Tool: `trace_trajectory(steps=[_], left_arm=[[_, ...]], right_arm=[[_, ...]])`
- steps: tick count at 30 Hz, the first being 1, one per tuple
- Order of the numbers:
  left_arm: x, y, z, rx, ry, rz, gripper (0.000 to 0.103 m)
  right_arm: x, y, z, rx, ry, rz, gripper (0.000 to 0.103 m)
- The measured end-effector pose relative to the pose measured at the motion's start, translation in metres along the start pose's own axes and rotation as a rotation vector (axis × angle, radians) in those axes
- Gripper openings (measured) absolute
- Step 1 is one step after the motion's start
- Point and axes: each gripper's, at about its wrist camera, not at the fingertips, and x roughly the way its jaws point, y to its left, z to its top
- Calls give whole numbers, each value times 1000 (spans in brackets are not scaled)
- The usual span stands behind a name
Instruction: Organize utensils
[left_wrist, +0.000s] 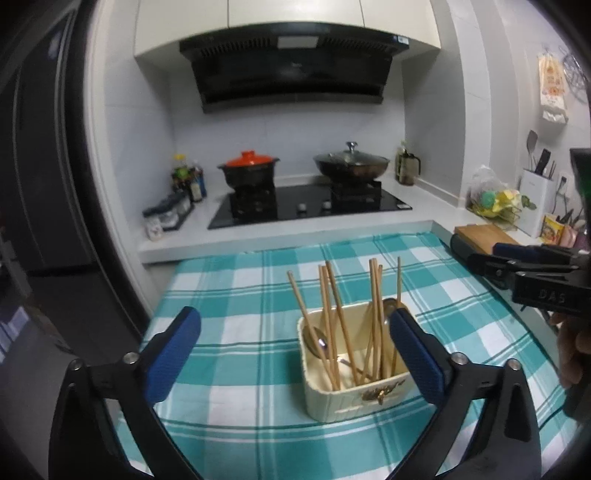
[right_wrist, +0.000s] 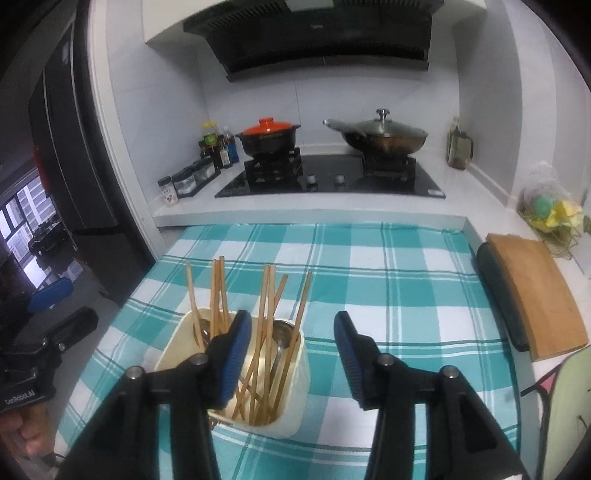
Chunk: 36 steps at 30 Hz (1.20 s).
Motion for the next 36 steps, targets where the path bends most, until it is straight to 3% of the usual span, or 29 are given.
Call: trace_trajectory(steps=[2,5,12,14,18,23,32,36], left_arm=[[-31,-6,-16,11,-24,46,103],[-60,-8,-37,-25,18,22,103],[-116,-2,-79,-147,58,38,103],[-130,-3,-87,-145,41,82,103],[-147,-7,-101,-114,37,158,103],[-157,-5,-114,-115,62,135,103],[-173,-9,-112,-136,66,80,103],[-174,-15,-112,-115,73,102,103]], right_arm=[[-37,11,-10,-38,-65,-20,69],[-89,28,-35,-68,-133,-40,84],[-160,46,-112,13,-150,-96,96],[-173,47,-132,47,-164,-101,102],[-186,59,-159,17,-169,-105,102],[-201,79,-178,-45,-192,-110,102],[-218,89,-183,-55,-224,-98,102],[-222,91,-183,-53,-218,-90,102]])
